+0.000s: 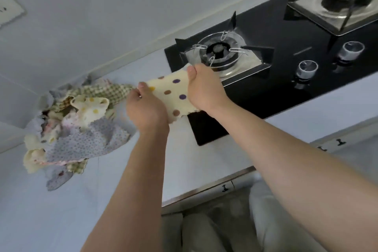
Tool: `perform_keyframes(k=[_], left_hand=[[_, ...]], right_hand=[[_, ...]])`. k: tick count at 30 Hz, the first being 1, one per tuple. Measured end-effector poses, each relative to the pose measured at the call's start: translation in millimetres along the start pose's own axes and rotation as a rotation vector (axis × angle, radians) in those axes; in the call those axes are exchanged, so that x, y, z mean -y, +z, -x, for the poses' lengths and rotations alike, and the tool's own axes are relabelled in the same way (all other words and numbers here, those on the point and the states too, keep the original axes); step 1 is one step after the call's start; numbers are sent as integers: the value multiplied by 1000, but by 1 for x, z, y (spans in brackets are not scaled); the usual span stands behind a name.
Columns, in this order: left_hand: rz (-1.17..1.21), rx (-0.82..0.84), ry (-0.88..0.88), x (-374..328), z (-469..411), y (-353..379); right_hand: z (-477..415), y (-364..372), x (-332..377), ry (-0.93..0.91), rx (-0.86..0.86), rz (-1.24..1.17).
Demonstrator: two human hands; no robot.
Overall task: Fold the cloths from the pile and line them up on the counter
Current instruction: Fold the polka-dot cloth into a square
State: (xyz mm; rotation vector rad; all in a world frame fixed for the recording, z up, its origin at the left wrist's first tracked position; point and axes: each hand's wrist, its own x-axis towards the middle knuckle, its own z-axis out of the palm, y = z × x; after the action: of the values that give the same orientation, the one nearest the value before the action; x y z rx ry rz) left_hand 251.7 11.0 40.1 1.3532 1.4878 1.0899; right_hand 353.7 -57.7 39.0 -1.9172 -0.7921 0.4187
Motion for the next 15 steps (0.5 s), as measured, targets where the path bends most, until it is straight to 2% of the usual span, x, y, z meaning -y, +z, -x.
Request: perform_keyframes(k=[8, 13, 15], left_hand=[[-212, 428, 111, -95, 111, 108], [-230, 609, 166, -147, 205, 202], [-225, 692, 167, -167, 247, 237]], right_hand=[[2, -177, -36, 252, -240, 89], [3, -308, -69, 405, -361, 47], [5, -364, -78, 425, -362, 113]])
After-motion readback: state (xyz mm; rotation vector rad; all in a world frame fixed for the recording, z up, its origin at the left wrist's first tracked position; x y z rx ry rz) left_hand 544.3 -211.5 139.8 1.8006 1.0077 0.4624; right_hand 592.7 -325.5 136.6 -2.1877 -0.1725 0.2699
